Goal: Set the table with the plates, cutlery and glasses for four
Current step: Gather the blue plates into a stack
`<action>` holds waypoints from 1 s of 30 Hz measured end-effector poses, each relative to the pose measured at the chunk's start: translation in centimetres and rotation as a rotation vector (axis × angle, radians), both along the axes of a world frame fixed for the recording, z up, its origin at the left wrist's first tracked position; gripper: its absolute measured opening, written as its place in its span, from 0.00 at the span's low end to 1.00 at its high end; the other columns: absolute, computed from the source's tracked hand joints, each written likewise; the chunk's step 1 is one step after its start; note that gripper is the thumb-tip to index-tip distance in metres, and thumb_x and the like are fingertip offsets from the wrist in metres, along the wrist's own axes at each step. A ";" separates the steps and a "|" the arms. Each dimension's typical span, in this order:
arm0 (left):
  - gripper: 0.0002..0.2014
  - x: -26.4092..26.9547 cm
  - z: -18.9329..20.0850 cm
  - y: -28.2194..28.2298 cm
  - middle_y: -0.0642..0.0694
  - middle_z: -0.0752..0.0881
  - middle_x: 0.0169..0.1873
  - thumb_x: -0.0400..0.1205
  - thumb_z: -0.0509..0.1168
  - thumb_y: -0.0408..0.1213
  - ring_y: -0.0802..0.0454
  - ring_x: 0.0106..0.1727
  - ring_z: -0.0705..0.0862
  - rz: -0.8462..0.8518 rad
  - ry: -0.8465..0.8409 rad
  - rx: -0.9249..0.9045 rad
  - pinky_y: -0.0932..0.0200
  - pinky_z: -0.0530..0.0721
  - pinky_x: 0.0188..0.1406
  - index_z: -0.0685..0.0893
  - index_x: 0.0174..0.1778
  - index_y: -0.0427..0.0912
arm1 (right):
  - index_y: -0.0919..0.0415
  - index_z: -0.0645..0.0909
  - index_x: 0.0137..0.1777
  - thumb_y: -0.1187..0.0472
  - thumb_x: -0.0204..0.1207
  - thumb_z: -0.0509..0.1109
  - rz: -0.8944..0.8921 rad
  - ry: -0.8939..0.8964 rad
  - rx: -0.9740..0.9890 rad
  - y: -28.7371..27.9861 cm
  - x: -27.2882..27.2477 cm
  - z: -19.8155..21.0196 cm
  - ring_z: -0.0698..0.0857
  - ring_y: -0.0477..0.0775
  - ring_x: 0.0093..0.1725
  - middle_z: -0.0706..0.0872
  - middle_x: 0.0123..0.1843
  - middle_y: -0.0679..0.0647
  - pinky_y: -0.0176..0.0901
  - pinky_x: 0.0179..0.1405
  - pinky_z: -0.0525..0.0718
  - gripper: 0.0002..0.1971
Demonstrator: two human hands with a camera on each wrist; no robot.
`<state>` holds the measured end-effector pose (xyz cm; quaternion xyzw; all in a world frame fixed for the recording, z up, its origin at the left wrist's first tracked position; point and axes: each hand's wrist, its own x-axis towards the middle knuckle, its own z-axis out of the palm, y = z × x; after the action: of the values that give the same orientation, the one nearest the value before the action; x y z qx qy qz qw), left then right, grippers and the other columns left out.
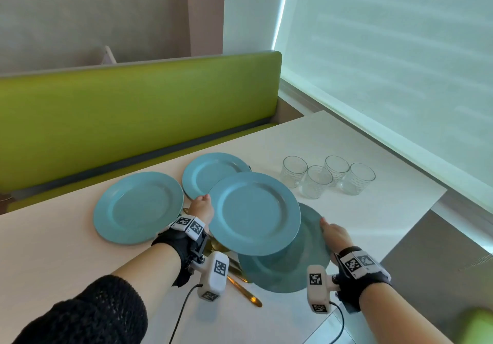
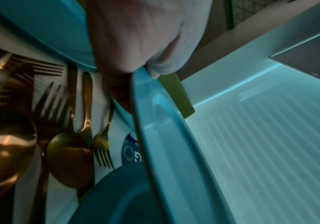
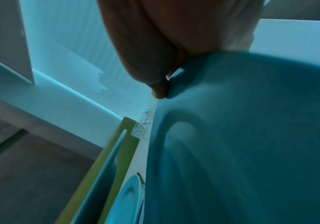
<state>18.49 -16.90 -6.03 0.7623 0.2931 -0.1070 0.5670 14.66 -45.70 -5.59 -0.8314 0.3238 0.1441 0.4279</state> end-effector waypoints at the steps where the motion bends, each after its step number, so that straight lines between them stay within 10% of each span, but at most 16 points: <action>1: 0.22 0.1 0.1 -0.2 0.33 0.75 0.71 0.89 0.46 0.43 0.34 0.71 0.75 -0.004 -0.002 -0.002 0.44 0.72 0.73 0.72 0.72 0.32 | 0.77 0.80 0.59 0.46 0.84 0.53 -0.006 -0.034 0.011 -0.3 0.5 -0.2 0.81 0.69 0.64 0.82 0.63 0.74 0.58 0.67 0.76 0.30; 12: 0.23 0.3 0.8 -1.7 0.35 0.76 0.72 0.89 0.47 0.44 0.36 0.72 0.75 0.012 -0.054 -0.020 0.46 0.71 0.74 0.72 0.73 0.35 | 0.72 0.78 0.62 0.49 0.85 0.53 -0.087 -0.175 0.210 2.0 2.2 2.5 0.81 0.65 0.61 0.82 0.57 0.64 0.55 0.66 0.77 0.25; 19: 0.21 -0.2 1.9 -0.8 0.33 0.79 0.66 0.88 0.48 0.45 0.34 0.67 0.77 -0.042 -0.089 0.196 0.49 0.73 0.67 0.77 0.68 0.37 | 0.66 0.77 0.53 0.52 0.86 0.53 -0.243 -0.285 0.446 4.6 2.2 2.1 0.79 0.53 0.34 0.80 0.37 0.56 0.44 0.32 0.77 0.18; 24: 0.16 -0.7 1.9 1.3 0.34 0.80 0.67 0.88 0.52 0.40 0.37 0.67 0.78 -0.105 -0.098 0.224 0.54 0.74 0.63 0.80 0.63 0.39 | 0.62 0.80 0.57 0.44 0.83 0.55 -0.219 -0.379 0.478 7.7 2.2 2.2 0.83 0.59 0.52 0.84 0.50 0.60 0.53 0.56 0.81 0.22; 28: 0.14 -1.1 1.5 4.3 0.34 0.85 0.58 0.86 0.56 0.40 0.36 0.63 0.81 -0.168 -0.073 0.208 0.52 0.78 0.63 0.82 0.37 0.44 | 0.60 0.80 0.44 0.48 0.81 0.63 -0.131 -0.390 0.458 10.0 2.0 3.1 0.83 0.59 0.45 0.85 0.47 0.60 0.52 0.45 0.83 0.15; 30: 0.13 -1.1 1.4 6.2 0.39 0.86 0.57 0.85 0.57 0.42 0.37 0.62 0.82 -0.173 -0.040 0.179 0.50 0.81 0.64 0.85 0.42 0.44 | 0.58 0.79 0.43 0.52 0.82 0.63 -0.132 -0.405 0.459 11.2 2.0 3.3 0.83 0.58 0.42 0.84 0.46 0.60 0.54 0.45 0.84 0.11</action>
<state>17.41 -10.67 -4.60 0.8343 0.2231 -0.1136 0.4913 16.67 -34.54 -2.33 -0.7022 0.2442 0.0171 0.6686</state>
